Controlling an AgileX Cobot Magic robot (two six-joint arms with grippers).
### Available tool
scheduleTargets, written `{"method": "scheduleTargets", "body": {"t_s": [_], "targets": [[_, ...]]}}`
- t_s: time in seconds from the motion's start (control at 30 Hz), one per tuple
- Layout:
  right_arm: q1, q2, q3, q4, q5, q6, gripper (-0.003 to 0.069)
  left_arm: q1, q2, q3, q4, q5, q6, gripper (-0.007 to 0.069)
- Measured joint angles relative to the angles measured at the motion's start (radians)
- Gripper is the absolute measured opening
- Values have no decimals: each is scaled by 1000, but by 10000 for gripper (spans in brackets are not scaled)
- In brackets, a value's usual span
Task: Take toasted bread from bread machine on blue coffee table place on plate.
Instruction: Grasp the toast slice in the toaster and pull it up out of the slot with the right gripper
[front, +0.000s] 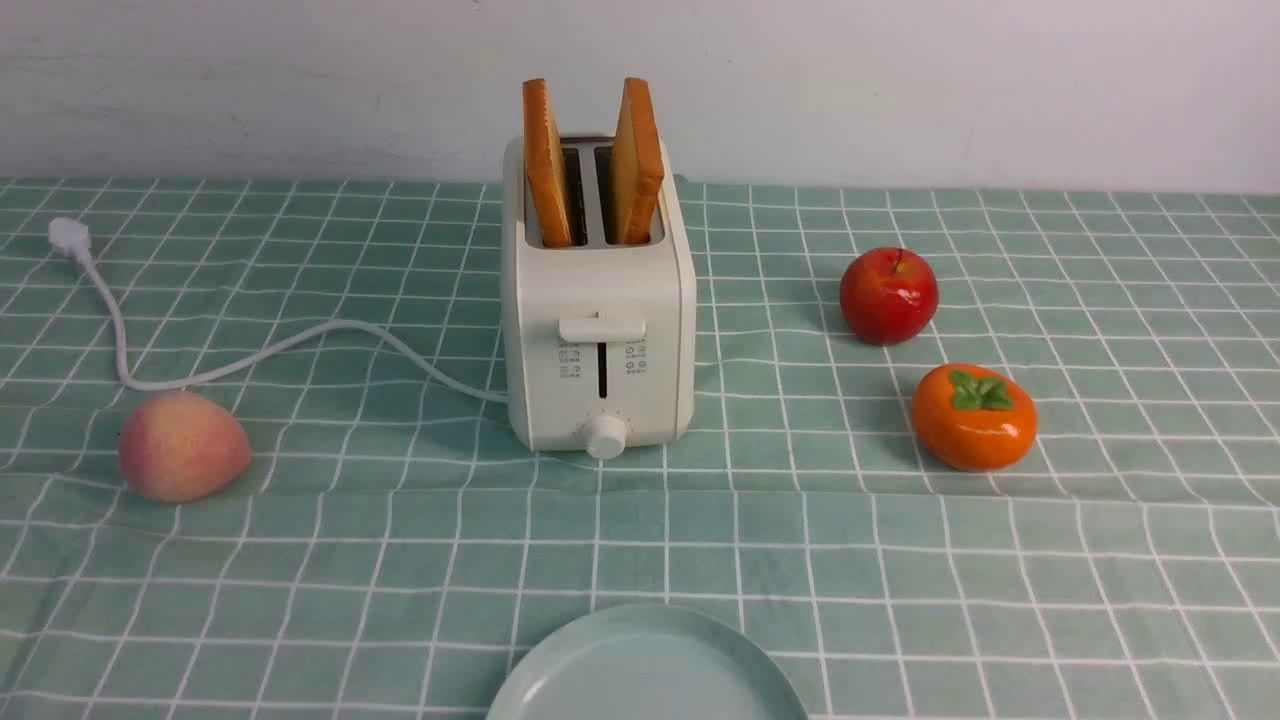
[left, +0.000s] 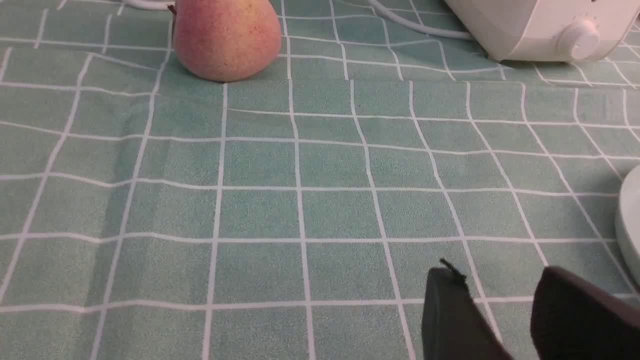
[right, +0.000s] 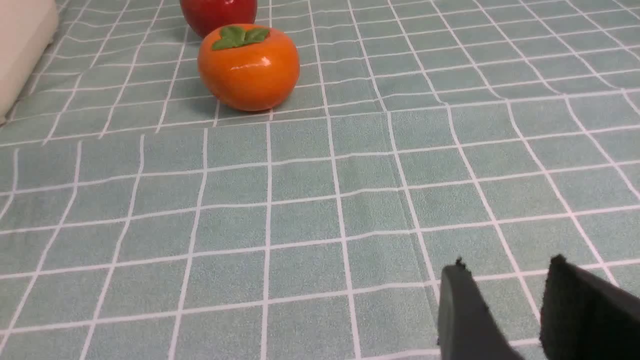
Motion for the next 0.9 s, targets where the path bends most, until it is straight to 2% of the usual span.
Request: {"method": "scheduleTargets", "body": {"t_s": [0.43, 0.67, 0.77, 0.9], "targets": [[0, 0, 0, -1, 0, 0, 240, 0, 0, 1, 0, 0, 0, 238], [0, 0, 0, -62, -1, 0, 240, 0, 0, 1, 0, -6, 0, 238], [0, 0, 0, -83, -1, -1, 240, 0, 0, 2, 0, -48, 0, 238], [0, 0, 0, -87, -1, -1, 240, 0, 0, 2, 0, -190, 0, 238]]}}
